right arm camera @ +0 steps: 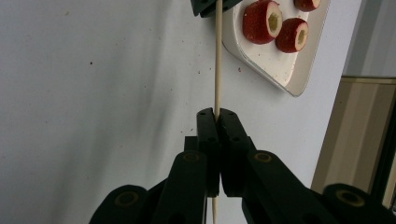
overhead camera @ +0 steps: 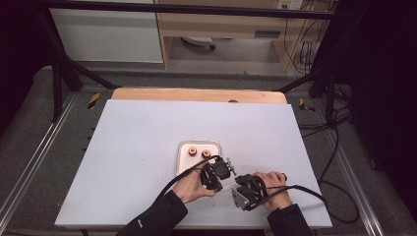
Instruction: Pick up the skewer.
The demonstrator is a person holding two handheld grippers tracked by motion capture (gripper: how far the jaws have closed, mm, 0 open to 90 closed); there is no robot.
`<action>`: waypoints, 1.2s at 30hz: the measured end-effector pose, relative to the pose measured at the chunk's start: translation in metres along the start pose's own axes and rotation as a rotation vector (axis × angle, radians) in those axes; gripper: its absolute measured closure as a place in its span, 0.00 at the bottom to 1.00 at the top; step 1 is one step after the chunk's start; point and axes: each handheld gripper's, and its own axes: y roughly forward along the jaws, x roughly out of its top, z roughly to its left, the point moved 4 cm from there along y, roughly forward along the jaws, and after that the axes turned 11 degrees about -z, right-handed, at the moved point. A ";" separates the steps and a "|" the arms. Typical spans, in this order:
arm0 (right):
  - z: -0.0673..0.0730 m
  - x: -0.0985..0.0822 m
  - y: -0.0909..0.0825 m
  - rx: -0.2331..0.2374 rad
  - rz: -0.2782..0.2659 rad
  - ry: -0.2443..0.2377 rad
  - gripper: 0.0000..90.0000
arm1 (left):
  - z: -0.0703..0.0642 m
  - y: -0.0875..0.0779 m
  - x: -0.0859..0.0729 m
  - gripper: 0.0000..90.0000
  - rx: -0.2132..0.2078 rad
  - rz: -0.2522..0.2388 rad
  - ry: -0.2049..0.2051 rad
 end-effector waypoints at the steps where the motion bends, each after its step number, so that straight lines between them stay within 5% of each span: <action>1: 0.001 0.000 0.000 -0.002 0.001 0.002 0.99 | 0.000 0.000 0.000 0.97 -0.001 0.003 -0.004; 8: 0.001 0.001 0.000 -0.011 -0.009 0.004 0.98 | -0.001 0.001 -0.002 0.98 0.006 0.000 -0.006; 11: 0.000 0.000 -0.001 -0.024 -0.028 0.060 0.90 | 0.000 0.000 -0.005 0.98 0.022 -0.007 -0.009; 13: -0.004 -0.004 -0.005 -0.042 -0.051 0.203 0.75 | 0.002 -0.002 -0.009 0.98 0.031 -0.011 -0.015; 14: -0.004 -0.004 -0.005 -0.042 -0.051 0.203 0.75 | 0.002 -0.003 -0.012 0.98 0.042 -0.013 -0.019; 16: -0.006 -0.008 -0.007 -0.053 -0.059 0.288 0.67 | 0.004 -0.004 -0.016 0.98 0.051 -0.021 -0.028; 17: -0.006 -0.013 -0.009 -0.068 -0.060 0.401 0.58 | 0.004 -0.006 -0.019 0.98 0.053 -0.028 -0.032; 18: -0.006 -0.013 -0.009 -0.068 -0.060 0.401 0.58 | 0.005 -0.008 -0.021 0.98 0.055 -0.024 -0.032; 24: -0.009 -0.030 -0.014 -0.108 -0.067 0.686 0.41 | 0.007 -0.015 -0.033 0.98 0.073 -0.068 -0.056; 28: -0.008 -0.041 -0.014 -0.111 -0.075 0.830 0.30 | 0.007 -0.021 -0.040 0.98 0.083 -0.104 -0.087; 36: -0.004 -0.051 -0.010 -0.093 -0.081 1.003 0.17 | 0.008 -0.034 -0.056 0.98 0.116 -0.222 -0.175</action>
